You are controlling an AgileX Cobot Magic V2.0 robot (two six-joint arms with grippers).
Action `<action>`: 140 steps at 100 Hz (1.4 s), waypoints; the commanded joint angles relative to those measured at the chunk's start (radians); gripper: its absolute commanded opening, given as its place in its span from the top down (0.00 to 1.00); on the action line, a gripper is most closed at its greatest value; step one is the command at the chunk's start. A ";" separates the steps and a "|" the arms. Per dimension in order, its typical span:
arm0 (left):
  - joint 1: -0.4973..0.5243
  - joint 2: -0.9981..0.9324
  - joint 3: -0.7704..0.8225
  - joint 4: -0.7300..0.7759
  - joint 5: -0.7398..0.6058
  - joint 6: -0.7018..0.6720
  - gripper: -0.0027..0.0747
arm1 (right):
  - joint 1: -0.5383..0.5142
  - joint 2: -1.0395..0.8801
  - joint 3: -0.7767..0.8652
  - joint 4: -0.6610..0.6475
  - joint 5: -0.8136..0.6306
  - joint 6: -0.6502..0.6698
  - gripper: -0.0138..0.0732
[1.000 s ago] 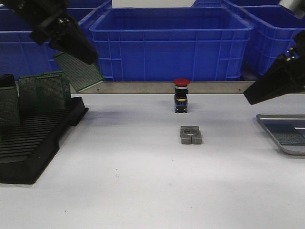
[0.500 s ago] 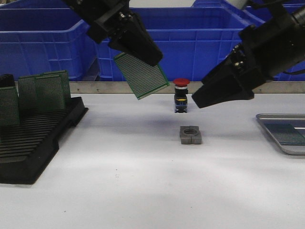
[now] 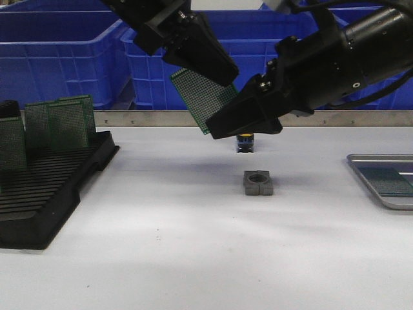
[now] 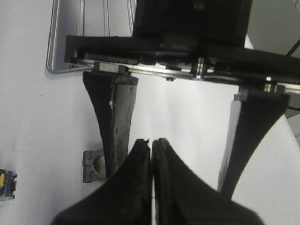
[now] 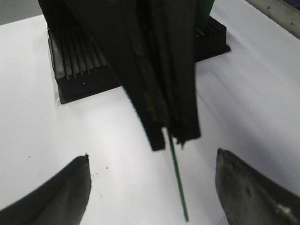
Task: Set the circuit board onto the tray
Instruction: 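Carry the board toward the right gripper and grasp it with the right gripper, then open the left gripper and move the board toward the tray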
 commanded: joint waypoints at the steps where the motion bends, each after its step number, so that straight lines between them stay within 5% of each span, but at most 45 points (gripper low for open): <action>1: -0.008 -0.069 -0.029 -0.076 0.063 -0.012 0.99 | 0.002 -0.030 -0.025 0.106 0.040 -0.015 0.20; 11: -0.008 -0.069 -0.029 -0.076 0.063 -0.012 0.99 | 0.002 -0.024 -0.025 0.163 0.038 -0.015 0.31; 35: -0.008 -0.069 -0.029 -0.076 0.063 -0.012 0.99 | 0.002 -0.019 -0.025 0.185 0.039 -0.015 0.78; 54: -0.008 -0.069 -0.029 -0.076 0.049 -0.012 0.99 | 0.002 -0.019 -0.025 0.185 0.039 -0.015 0.98; 72: -0.008 -0.069 -0.029 -0.076 0.044 -0.012 0.94 | 0.002 -0.019 -0.025 0.185 0.037 -0.015 0.97; 101: -0.008 -0.069 -0.029 -0.109 0.007 -0.029 0.39 | 0.002 -0.017 -0.024 0.185 0.031 -0.011 0.97; 140: 0.074 -0.069 -0.114 -0.169 -0.003 -0.065 0.37 | -0.054 -0.016 0.005 0.185 -0.255 0.287 0.97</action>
